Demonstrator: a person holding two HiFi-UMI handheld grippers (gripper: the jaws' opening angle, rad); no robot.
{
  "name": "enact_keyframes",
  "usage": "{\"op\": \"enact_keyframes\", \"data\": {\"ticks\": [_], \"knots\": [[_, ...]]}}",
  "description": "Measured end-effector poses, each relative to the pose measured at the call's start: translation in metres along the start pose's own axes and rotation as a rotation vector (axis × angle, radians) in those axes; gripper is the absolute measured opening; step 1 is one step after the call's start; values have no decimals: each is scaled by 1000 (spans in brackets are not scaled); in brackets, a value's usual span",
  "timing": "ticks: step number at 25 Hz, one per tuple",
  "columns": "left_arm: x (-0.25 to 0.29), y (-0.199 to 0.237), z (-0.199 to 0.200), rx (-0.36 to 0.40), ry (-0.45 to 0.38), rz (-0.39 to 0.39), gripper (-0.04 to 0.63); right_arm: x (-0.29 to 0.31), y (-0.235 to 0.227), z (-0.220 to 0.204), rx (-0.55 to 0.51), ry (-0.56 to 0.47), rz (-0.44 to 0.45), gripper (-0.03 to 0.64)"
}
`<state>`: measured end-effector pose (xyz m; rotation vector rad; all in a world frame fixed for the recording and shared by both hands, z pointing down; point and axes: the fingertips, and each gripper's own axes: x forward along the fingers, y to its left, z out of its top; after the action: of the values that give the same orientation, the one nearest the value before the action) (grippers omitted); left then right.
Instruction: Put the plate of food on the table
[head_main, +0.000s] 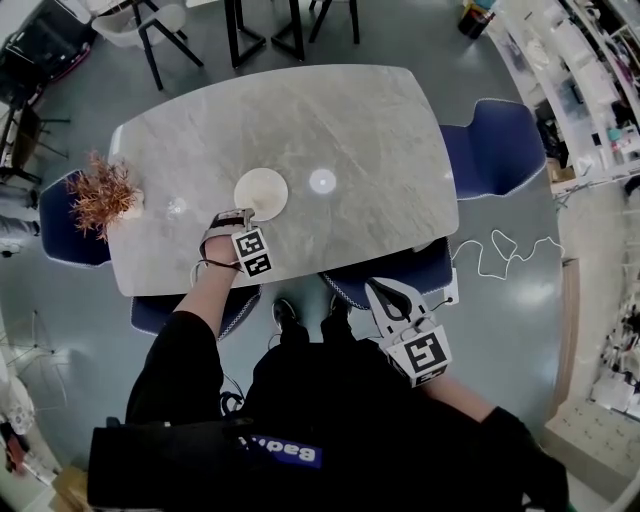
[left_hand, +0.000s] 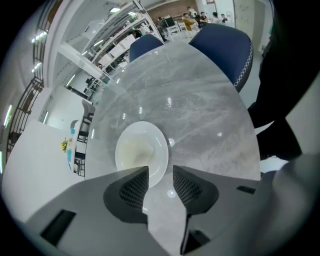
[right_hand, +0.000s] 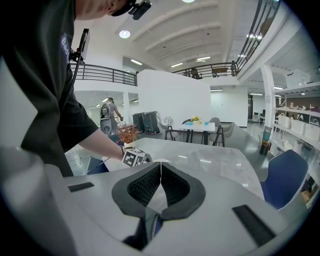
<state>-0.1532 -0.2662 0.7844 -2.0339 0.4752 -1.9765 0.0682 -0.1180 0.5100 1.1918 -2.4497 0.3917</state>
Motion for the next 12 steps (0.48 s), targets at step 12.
{"op": "enact_keyframes", "data": {"ticks": [12], "knots": [[-103,-9,31,-566,-285,-29,138,2,15,32,19,-53,55,12]]}}
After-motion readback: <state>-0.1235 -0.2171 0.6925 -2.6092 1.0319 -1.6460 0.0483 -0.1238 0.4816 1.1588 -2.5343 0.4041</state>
